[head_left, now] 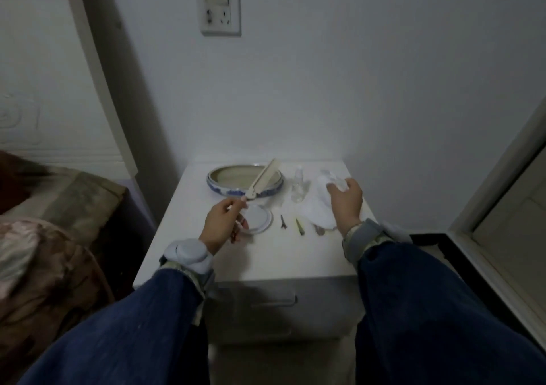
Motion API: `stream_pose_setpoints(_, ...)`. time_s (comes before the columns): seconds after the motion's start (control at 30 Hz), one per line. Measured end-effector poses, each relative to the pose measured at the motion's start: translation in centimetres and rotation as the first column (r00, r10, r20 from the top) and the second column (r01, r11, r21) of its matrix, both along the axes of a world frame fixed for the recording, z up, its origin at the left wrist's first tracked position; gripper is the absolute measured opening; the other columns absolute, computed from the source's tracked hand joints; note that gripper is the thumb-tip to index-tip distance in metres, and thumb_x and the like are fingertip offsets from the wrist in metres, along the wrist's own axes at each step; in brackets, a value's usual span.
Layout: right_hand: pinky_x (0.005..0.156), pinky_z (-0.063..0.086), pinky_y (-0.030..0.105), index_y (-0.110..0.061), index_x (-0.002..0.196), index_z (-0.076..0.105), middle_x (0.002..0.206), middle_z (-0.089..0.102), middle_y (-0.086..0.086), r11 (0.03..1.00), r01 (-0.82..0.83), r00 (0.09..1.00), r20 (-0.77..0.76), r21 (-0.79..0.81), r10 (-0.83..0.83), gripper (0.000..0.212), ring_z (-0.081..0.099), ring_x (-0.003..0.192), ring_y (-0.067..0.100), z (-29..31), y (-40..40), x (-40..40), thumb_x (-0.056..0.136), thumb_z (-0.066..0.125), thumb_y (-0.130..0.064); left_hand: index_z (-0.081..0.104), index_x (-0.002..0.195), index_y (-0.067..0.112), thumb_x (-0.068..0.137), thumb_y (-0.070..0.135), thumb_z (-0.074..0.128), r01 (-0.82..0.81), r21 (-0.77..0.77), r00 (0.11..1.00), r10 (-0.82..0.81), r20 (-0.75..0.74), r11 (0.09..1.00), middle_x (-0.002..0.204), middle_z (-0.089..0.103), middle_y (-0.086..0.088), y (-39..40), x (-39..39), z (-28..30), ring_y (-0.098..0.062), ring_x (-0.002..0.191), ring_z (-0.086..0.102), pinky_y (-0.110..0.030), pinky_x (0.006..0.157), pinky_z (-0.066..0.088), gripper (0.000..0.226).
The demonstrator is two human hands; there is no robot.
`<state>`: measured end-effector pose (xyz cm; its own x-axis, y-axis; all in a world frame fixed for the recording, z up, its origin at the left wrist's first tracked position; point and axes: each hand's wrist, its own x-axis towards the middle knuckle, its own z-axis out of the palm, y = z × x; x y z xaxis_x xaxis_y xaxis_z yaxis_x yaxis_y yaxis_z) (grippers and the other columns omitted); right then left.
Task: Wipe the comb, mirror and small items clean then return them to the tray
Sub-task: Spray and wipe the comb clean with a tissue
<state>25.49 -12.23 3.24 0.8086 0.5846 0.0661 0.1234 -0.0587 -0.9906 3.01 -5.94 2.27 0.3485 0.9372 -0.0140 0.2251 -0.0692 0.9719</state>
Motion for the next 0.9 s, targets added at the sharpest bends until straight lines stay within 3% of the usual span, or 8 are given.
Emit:
stream_pose_setpoints(0.1,0.071,0.038,0.023,-0.001,0.094,0.054,0.09,0.053,0.006,0.999,0.027,1.0,-0.007,0.04,-0.027,0.012,0.05,0.084,0.017,-0.2,-0.4,-0.9,0.088,0.056,-0.011,0.057,0.081,0.012,0.096,0.035,0.048,-0.009,0.014,1.0,0.009,-0.005,1.0,0.061,0.059,-0.011,-0.5,-0.3,-0.4,-0.015,0.034,0.045,-0.02,0.034,0.036,0.029)
stream_pose_setpoints(0.27,0.061,0.039,0.022,-0.007,0.092,0.05,0.091,0.054,0.006,0.992,0.08,0.997,-0.015,0.093,-0.079,0.008,0.051,0.082,0.017,-0.5,-0.4,-0.9,0.09,0.054,-0.013,0.058,0.086,0.01,0.096,0.037,0.047,-0.013,0.008,1.0,0.012,0.024,1.0,0.062,0.059,-0.011,-0.5,-0.1,-1.1,-0.018,0.035,0.045,-0.022,0.036,0.037,0.031)
stream_pose_setpoints(0.4,0.056,0.039,0.016,0.002,0.102,0.054,0.091,0.056,0.004,0.994,0.07,0.997,-0.033,0.089,-0.068,0.019,0.052,0.082,0.016,-1.9,-0.2,-1.5,0.09,0.055,-0.013,0.057,0.082,0.013,0.097,0.034,0.047,-0.024,0.017,0.998,0.023,0.055,1.0,0.061,0.059,-0.01,-0.3,0.8,-1.4,-0.016,0.034,0.045,-0.021,0.035,0.037,0.028)
stream_pose_setpoints(0.5,0.05,0.037,0.008,-0.003,0.091,0.052,0.077,0.052,-0.002,0.997,0.031,0.999,-0.012,0.075,-0.03,0.009,0.05,0.078,0.016,-2.8,0.2,-2.2,0.089,0.055,-0.012,0.057,0.084,0.013,0.097,0.032,0.046,-0.015,0.022,0.997,0.014,0.079,1.0,0.061,0.06,-0.009,-0.4,1.1,-1.6,-0.016,0.035,0.046,-0.022,0.037,0.038,0.026)
stream_pose_setpoints(0.6,0.051,0.036,0.008,-0.007,0.085,0.048,0.073,0.049,-0.007,0.996,0.01,1.0,0.019,0.087,-0.012,0.009,0.049,0.076,0.015,-3.1,0.6,-2.4,0.089,0.054,-0.011,0.056,0.084,0.013,0.098,0.032,0.045,-0.024,0.026,0.992,0.021,0.122,0.999,0.062,0.06,-0.009,-0.1,1.3,-1.6,-0.017,0.035,0.046,-0.021,0.037,0.038,0.026)
stream_pose_setpoints(0.77,0.06,0.041,0.024,-0.016,0.068,0.042,0.07,0.049,-0.005,0.995,0.006,0.999,-0.049,0.103,-0.001,0.023,0.049,0.074,0.017,-3.2,0.7,-2.5,0.086,0.054,-0.007,0.056,0.087,0.013,0.098,0.034,0.044,-0.024,0.032,0.987,0.019,0.159,0.999,0.064,0.059,-0.009,0.1,1.5,-1.6,-0.016,0.035,0.045,-0.019,0.035,0.036,0.027)
stream_pose_setpoints(0.9,0.069,0.043,0.028,-0.016,0.069,0.044,0.072,0.051,-0.003,0.991,-0.058,0.994,-0.085,0.117,0.069,0.022,0.051,0.077,0.018,-2.9,1.1,-2.8,0.084,0.057,-0.006,0.056,0.092,0.01,0.097,0.035,0.044,-0.021,0.027,0.983,0.016,0.181,0.999,0.065,0.06,-0.009,0.3,1.8,-1.3,-0.017,0.036,0.045,-0.02,0.037,0.037,0.029)
